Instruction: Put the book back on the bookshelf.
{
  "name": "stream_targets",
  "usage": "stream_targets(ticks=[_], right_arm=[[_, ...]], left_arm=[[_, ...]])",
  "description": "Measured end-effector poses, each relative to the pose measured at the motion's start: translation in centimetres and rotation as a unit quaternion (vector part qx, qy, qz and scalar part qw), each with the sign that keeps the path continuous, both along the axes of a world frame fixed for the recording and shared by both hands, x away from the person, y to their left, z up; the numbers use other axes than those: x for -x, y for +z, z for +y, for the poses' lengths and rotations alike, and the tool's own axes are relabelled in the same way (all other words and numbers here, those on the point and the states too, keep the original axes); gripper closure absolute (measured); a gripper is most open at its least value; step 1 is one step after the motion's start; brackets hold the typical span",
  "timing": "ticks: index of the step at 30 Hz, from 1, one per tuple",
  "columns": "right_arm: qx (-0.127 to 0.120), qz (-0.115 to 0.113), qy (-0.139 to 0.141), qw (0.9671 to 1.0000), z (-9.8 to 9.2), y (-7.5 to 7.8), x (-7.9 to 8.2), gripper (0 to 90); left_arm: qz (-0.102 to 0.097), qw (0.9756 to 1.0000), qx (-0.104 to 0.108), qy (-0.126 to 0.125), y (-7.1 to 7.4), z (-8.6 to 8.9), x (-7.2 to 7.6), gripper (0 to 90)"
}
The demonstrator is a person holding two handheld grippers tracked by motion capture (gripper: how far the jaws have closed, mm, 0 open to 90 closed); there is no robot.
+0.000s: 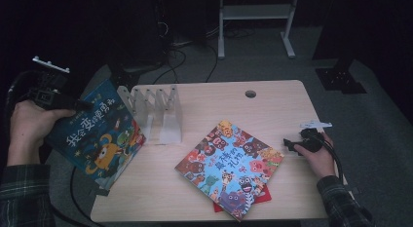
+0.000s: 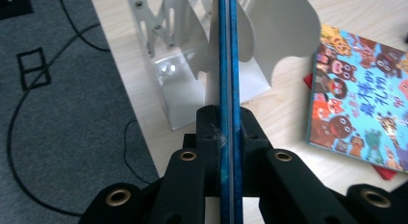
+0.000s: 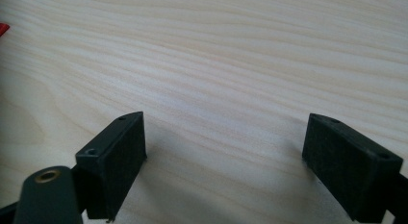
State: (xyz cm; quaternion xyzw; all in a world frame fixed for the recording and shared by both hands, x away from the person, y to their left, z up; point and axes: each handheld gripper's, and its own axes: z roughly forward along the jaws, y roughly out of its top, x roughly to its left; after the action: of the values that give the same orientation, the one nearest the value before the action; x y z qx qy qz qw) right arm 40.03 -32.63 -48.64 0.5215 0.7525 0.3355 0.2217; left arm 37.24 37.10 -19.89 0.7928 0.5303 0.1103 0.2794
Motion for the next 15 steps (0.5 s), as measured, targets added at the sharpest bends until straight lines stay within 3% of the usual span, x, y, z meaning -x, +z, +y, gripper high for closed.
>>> stream_targets(ticks=[15], right_arm=[[0.0,0.0,-0.001,1.0,0.0,0.0,0.0,14.1]], left_arm=[[-0.003,0.9987,0.004,0.052,0.2,0.0,-3.4,82.5]])
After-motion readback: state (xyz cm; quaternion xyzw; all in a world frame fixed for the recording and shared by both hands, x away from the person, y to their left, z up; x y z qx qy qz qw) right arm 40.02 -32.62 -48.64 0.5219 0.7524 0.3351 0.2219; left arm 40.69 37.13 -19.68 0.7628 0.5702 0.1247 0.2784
